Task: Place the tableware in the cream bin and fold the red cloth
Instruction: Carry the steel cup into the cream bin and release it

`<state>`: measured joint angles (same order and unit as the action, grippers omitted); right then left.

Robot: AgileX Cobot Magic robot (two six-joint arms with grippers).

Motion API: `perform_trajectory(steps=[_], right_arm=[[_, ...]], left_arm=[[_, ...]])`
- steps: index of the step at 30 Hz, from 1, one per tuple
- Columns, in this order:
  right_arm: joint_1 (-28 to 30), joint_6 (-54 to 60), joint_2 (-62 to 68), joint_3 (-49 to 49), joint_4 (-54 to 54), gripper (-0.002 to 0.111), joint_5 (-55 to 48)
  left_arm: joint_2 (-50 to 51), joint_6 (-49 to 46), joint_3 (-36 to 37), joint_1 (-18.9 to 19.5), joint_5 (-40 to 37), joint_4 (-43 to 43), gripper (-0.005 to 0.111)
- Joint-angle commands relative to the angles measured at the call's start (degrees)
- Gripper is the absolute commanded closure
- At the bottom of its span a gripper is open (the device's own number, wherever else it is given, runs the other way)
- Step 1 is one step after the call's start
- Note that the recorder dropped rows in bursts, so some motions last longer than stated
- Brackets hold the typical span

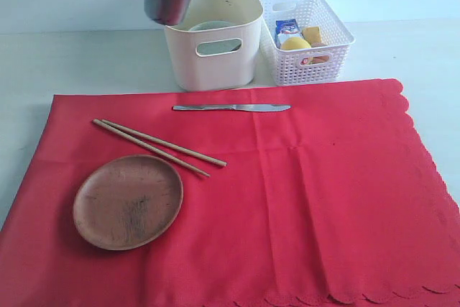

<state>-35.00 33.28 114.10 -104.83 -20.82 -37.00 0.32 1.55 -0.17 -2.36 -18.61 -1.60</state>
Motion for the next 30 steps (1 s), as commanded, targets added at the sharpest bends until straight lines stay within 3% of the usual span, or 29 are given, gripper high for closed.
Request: perform_trajectory(steps=[1, 10, 17, 30], right_arm=[[3.7, -1.7, -0.4, -0.1, -0.8, 0.108, 3.5], [7.2, -2.5, 3.8, -0.1, -1.3, 0.108, 8.0], [7.4, -2.9, 7.8, -0.1, -1.2, 0.108, 15.1], [7.4, -2.9, 12.7, -0.1, -1.2, 0.105, 17.4]], left_arm=[[-0.3, 0.1, 0.2, 0.1, 0.3, -0.4, 0.107], [-0.3, 0.1, 0.2, 0.1, 0.3, -0.4, 0.107], [-0.3, 0.1, 0.2, 0.1, 0.3, -0.4, 0.107], [-0.3, 0.1, 0.2, 0.1, 0.3, -0.4, 0.107]])
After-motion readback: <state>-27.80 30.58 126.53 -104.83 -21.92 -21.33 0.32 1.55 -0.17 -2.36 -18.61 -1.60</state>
